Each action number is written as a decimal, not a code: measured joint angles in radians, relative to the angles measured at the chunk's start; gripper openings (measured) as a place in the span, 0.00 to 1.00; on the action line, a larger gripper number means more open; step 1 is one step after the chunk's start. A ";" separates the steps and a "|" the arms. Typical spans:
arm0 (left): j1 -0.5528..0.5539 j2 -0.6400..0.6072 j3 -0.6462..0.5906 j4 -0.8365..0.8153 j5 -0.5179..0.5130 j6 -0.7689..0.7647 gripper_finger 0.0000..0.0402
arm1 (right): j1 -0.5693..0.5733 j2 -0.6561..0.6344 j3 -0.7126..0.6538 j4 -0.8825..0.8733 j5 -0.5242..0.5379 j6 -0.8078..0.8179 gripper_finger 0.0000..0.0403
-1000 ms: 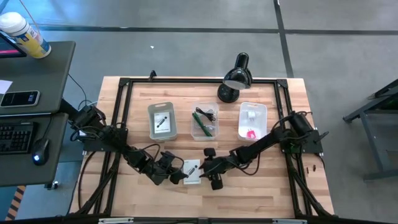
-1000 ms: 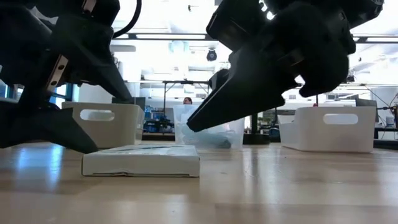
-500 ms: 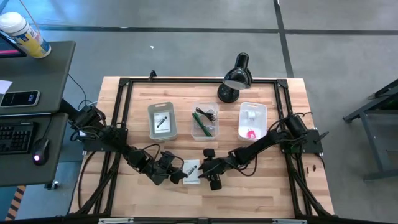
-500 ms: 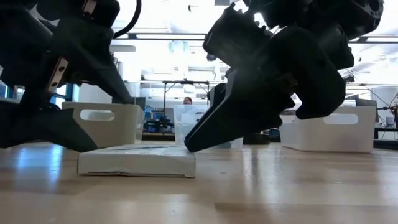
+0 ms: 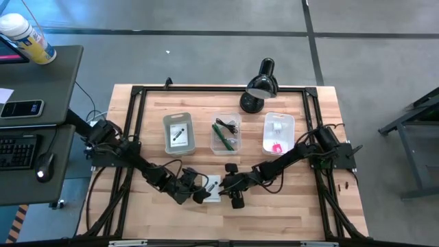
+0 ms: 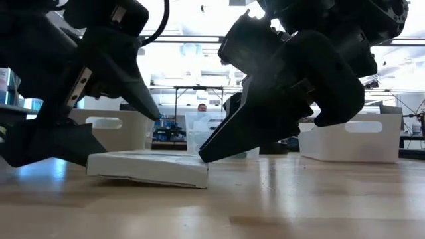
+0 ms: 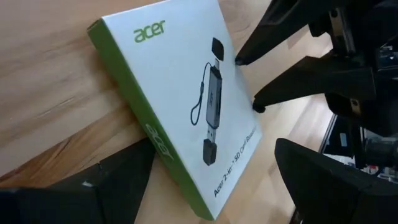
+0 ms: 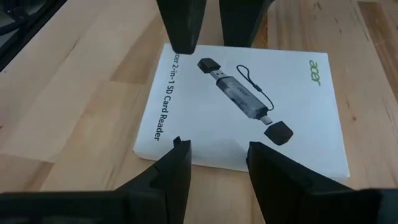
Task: Pick and place items into bin
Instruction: Put the white card reader box into the gray bin
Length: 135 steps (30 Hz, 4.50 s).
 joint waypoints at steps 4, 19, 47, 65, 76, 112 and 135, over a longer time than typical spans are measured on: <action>0.007 0.005 0.006 0.003 0.011 0.005 0.82 | 0.000 0.000 0.000 -0.008 0.002 0.004 0.37; 0.014 0.009 0.004 0.025 -0.080 0.008 0.76 | -0.004 0.003 -0.002 0.014 -0.001 -0.017 0.37; 0.012 0.006 0.006 0.058 -0.101 0.035 0.14 | -0.007 0.008 -0.004 0.010 0.005 -0.013 0.35; 0.011 -0.019 0.003 0.154 -0.130 0.219 0.09 | -0.007 -0.023 -0.001 -0.102 -0.010 0.057 0.35; 0.011 -0.148 0.004 0.130 -0.149 0.487 0.08 | -0.006 -0.109 -0.002 -0.246 -0.059 0.085 0.35; 0.012 -1.175 -0.248 -1.125 -0.556 0.163 0.05 | -0.009 -0.217 -0.002 -0.152 -0.048 0.269 0.35; 0.145 -1.318 -0.402 -0.891 -0.498 0.145 0.06 | -0.014 -0.496 0.000 -0.127 0.124 0.156 0.35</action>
